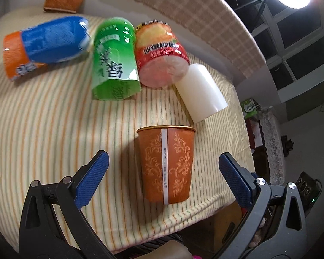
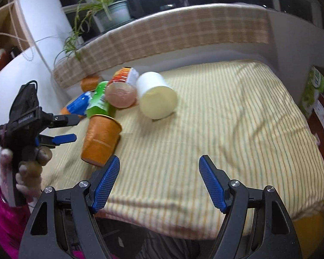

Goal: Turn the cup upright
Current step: 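Move the left tool to the upright orange cup and close on it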

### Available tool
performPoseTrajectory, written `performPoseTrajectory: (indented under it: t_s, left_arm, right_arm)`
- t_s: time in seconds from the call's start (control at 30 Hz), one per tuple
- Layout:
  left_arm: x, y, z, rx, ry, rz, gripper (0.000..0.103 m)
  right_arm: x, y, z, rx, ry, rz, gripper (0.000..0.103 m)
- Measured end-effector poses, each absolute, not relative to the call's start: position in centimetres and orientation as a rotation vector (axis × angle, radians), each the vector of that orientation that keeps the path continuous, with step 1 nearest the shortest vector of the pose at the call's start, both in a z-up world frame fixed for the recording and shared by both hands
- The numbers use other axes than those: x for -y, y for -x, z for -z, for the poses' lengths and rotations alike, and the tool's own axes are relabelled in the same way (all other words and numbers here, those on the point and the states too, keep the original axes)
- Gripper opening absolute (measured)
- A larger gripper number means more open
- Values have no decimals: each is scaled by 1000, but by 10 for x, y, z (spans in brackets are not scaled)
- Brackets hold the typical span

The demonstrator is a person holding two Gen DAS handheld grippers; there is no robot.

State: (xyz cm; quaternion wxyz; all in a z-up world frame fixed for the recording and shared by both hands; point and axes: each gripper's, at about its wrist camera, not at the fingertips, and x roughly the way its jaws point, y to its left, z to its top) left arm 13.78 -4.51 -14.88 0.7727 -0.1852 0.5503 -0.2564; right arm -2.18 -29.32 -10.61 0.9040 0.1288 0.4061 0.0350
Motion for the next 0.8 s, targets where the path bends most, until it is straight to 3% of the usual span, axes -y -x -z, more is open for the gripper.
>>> performPoseTrajectory:
  t_s: [0.3,0.4,0.57,0.8]
  left_arm:
    - [64,-151,165,-1252,407,578,94]
    - [67,-152,167,-1257,397,582,86]
    - [71,-153,168,-1260,382,579,84]
    - [75,-151,169,-1242,354,577,68]
  right_arm:
    - [303,26,117,-857,-294,-44,76]
    - [303,25,117,-857,-289,-44,76]
    - [303,24,119,-859,-289,-45,76]
    - [305,23,121,-864,-296,-35,76]
